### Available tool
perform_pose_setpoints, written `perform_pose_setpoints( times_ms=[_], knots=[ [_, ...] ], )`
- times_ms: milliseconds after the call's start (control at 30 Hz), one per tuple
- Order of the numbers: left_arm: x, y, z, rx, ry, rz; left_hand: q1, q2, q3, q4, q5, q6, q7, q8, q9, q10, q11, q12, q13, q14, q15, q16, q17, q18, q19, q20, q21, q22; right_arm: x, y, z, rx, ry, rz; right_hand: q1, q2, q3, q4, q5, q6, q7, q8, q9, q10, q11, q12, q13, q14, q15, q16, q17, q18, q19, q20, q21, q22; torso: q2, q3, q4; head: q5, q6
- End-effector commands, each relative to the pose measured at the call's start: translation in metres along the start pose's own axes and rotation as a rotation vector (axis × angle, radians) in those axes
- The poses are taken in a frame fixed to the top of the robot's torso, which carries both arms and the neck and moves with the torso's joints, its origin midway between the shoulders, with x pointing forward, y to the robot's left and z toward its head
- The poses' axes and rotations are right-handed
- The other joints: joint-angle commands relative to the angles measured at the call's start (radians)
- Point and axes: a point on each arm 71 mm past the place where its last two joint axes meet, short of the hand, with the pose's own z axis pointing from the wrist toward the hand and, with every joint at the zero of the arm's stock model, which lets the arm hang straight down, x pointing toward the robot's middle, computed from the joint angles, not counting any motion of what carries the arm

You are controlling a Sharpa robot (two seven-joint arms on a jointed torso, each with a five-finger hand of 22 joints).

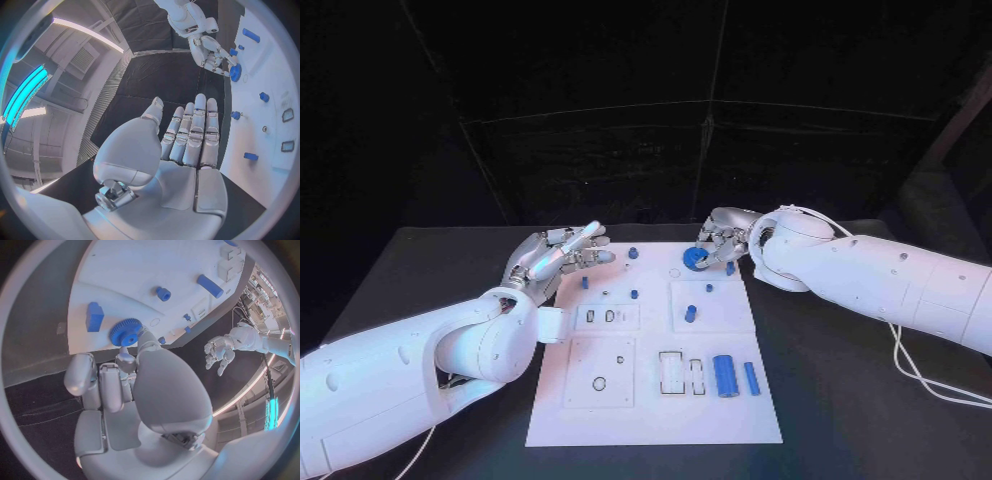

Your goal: Assemble the parts on the task board

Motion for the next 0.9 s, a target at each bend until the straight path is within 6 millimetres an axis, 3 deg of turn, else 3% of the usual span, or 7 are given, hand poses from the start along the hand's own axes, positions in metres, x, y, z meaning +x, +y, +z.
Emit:
perform_pose_setpoints(
  times_ms=[33,600,900],
  knots=[
    [0.0017,-0.0010,0.0006,0.007,0.018,-0.001,0.003,-0.003,0.001,-0.009,0.002,-0.004,-0.003,-0.002,0.000,-0.004,-0.004,-0.003,0.000,0.000,0.004,-0.004,0.002,0.007,0.009,0.001,-0.007,-0.002,0.0000,0.0013,0.0013,0.001,0.007,-0.021,-0.004,0.014,0.006,-0.003,0.005,0.007,0.000,0.007,0.000,0.008,0.001,0.007,0.004,0.051,0.005,0.008,0.004,-0.010,0.006,0.000,0.005,0.002,-0.001,0.0002,-0.0002,0.002,-0.002],
    [0.0014,-0.0005,0.0013,0.005,0.019,-0.002,0.004,-0.001,0.002,-0.010,0.003,-0.004,-0.003,-0.002,0.000,-0.004,-0.004,-0.003,0.000,0.000,0.004,-0.005,0.002,0.007,0.010,0.001,-0.007,-0.003,0.0006,0.0057,0.0048,0.003,-0.003,-0.058,-0.009,0.015,0.005,-0.003,0.007,0.008,0.000,0.009,0.000,0.010,0.001,0.014,0.015,0.051,0.006,0.009,0.006,-0.010,0.006,0.000,0.007,0.004,0.000,0.0005,-0.0002,0.001,-0.005],
    [0.0013,-0.0003,0.0015,0.004,0.019,-0.002,0.004,-0.001,0.002,-0.010,0.003,-0.004,-0.003,-0.002,0.000,-0.004,-0.004,-0.003,0.000,0.000,0.004,-0.005,0.002,0.007,0.010,0.001,-0.007,-0.003,0.0029,0.0070,0.0063,0.006,0.021,-0.104,0.049,0.034,0.044,-0.055,-0.014,0.026,-0.002,0.022,0.001,0.012,-0.002,0.028,0.039,0.050,0.003,0.014,0.014,-0.011,0.005,-0.001,0.014,0.013,0.000,0.0006,-0.0004,0.000,-0.006]
  ],
)
